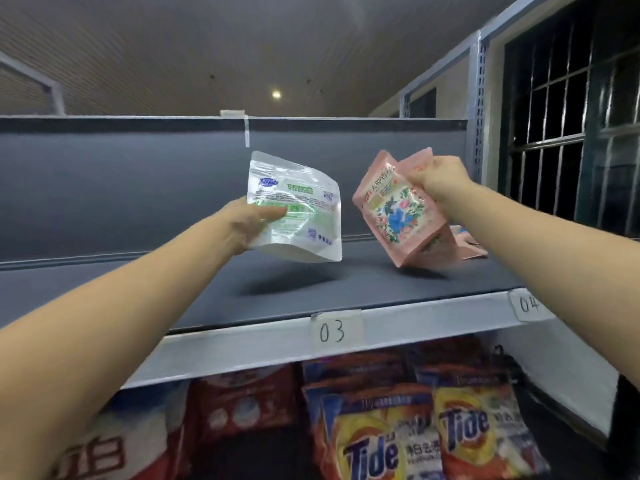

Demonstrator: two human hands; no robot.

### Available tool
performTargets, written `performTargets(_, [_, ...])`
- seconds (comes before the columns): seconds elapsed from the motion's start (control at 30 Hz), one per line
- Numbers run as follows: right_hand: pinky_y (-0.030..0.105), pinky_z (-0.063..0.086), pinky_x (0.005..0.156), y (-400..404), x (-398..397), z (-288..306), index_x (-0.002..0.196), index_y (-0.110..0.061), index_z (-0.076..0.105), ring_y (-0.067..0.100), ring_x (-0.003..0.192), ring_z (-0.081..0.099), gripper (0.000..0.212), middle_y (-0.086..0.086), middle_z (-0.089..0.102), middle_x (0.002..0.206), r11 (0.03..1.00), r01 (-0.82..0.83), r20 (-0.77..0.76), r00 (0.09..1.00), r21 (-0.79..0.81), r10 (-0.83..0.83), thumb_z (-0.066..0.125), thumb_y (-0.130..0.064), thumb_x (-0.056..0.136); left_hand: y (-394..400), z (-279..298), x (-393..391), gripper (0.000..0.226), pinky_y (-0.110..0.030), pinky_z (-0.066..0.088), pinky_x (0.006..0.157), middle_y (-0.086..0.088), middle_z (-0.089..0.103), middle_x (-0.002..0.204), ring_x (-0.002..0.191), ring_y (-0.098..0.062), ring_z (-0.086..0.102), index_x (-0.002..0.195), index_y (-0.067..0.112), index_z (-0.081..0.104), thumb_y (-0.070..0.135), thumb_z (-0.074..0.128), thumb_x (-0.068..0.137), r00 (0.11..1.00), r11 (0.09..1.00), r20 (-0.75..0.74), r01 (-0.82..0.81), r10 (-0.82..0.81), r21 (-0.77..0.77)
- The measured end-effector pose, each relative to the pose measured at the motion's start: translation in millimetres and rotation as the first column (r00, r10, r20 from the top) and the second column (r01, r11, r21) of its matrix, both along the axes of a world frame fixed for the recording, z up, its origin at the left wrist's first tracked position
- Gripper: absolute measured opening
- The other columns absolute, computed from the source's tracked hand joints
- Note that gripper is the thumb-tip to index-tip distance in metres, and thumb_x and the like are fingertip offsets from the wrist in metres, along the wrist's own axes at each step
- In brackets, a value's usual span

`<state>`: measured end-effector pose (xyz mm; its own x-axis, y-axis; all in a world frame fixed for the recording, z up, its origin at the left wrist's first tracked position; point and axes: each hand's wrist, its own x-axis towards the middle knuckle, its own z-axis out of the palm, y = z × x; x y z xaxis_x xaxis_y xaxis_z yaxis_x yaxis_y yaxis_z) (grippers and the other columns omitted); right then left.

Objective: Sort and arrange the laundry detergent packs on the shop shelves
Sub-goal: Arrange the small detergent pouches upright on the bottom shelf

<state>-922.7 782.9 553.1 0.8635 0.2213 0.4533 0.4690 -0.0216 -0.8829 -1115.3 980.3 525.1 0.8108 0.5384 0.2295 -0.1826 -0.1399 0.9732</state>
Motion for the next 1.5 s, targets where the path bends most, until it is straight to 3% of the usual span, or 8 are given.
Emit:
performTargets(0.23, [0.041, 0.051, 0.092, 29, -61, 7, 0.111, -0.009, 0.065, 0.026, 0.103, 0.063, 0.022, 0.010, 0.066, 0.113, 0.978, 0.193, 0.095, 0.975, 0.079, -0.200, 0.057, -0.014, 0.091, 17, -13, -66, 0.037, -0.038, 0.053, 0.080, -0.011, 0.066, 0.114, 0.088, -0.023, 0.066, 0.121, 0.003, 0.058, -0.006, 0.061, 0.085, 0.972, 0.984, 0.152, -0.171, 0.177, -0.050])
performTargets(0.4, [0.038, 0.057, 0.082, 6, -142, 17, 0.090, -0.017, 0.063, 0.015, 0.090, 0.069, 0.004, 0.002, 0.070, 0.100, 0.968, -0.087, 0.196, 0.980, 0.236, 0.040, 0.061, -0.014, 0.090, 2, -21, -137, 0.022, -0.021, 0.054, 0.059, 0.002, 0.066, 0.086, 0.062, -0.001, 0.067, 0.106, 0.010, 0.060, -0.001, 0.063, 0.086, 0.934, 0.981, 0.302, -0.187, 0.191, -0.043])
performTargets(0.53, [0.037, 0.058, 0.075, -32, -215, -17, 0.093, -0.010, 0.062, 0.019, 0.091, 0.071, 0.004, 0.008, 0.070, 0.100, 0.896, -0.321, 0.266, 0.933, 0.307, 0.243, 0.060, -0.007, 0.090, -13, -52, -204, 0.021, -0.031, 0.054, 0.087, 0.006, 0.071, 0.087, 0.083, -0.007, 0.068, 0.100, 0.016, 0.060, 0.004, 0.066, 0.083, 0.919, 0.991, 0.383, -0.122, 0.095, 0.047])
performTargets(0.63, [0.039, 0.057, 0.076, -57, -260, -67, 0.104, 0.000, 0.060, 0.025, 0.096, 0.069, 0.017, 0.014, 0.069, 0.105, 0.852, -0.397, 0.198, 0.917, 0.341, 0.348, 0.060, -0.005, 0.089, -34, -91, -254, 0.040, -0.033, 0.053, 0.089, 0.004, 0.072, 0.096, 0.097, -0.013, 0.067, 0.112, 0.012, 0.057, 0.010, 0.073, 0.075, 0.919, 0.997, 0.392, -0.058, 0.035, 0.047])
performTargets(0.83, [0.031, 0.055, 0.080, -93, -326, -183, 0.104, -0.001, 0.060, 0.022, 0.099, 0.068, 0.015, 0.004, 0.072, 0.099, 0.857, -0.417, 0.018, 0.901, 0.302, 0.432, 0.056, -0.004, 0.089, -51, -205, -321, 0.048, -0.020, 0.056, 0.066, 0.004, 0.074, 0.096, 0.081, -0.007, 0.071, 0.102, 0.022, 0.066, 0.027, 0.077, 0.055, 0.970, 0.997, 0.235, 0.069, -0.059, -0.033])
performTargets(1.0, [0.021, 0.055, 0.062, -99, -342, -294, 0.075, -0.017, 0.077, 0.012, 0.074, 0.072, 0.014, -0.002, 0.075, 0.077, 0.900, -0.413, -0.251, 0.865, 0.138, 0.435, 0.063, -0.013, 0.077, -47, -325, -351, 0.063, -0.026, 0.056, 0.072, -0.006, 0.071, 0.110, 0.098, -0.021, 0.069, 0.098, 0.025, 0.074, 0.043, 0.093, 0.041, 0.995, 0.966, -0.024, 0.087, -0.096, -0.243])
performTargets(1.2, [0.028, 0.058, 0.073, -90, -320, -427, 0.101, -0.006, 0.069, 0.021, 0.087, 0.071, 0.022, 0.008, 0.074, 0.093, 0.855, -0.501, -0.567, 0.746, -0.134, 0.349, 0.065, -0.012, 0.081, -46, -455, -360, 0.060, -0.026, 0.057, 0.067, -0.008, 0.072, 0.108, 0.096, -0.024, 0.070, 0.097, 0.019, 0.076, 0.041, 0.092, 0.043, 0.940, 0.904, -0.315, -0.018, -0.130, -0.428])
performTargets(1.5, [0.034, 0.056, 0.076, -8, -227, -593, 0.098, -0.007, 0.070, 0.022, 0.085, 0.069, 0.014, 0.010, 0.073, 0.093, 0.831, -0.473, -0.622, 0.754, -0.294, 0.209, 0.066, -0.008, 0.085, 36, -623, -305, 0.027, -0.040, 0.047, 0.093, -0.009, 0.068, 0.116, 0.107, -0.024, 0.064, 0.113, 0.013, 0.062, 0.006, 0.059, 0.087, 0.862, 0.885, -0.505, -0.271, 0.048, -0.378])
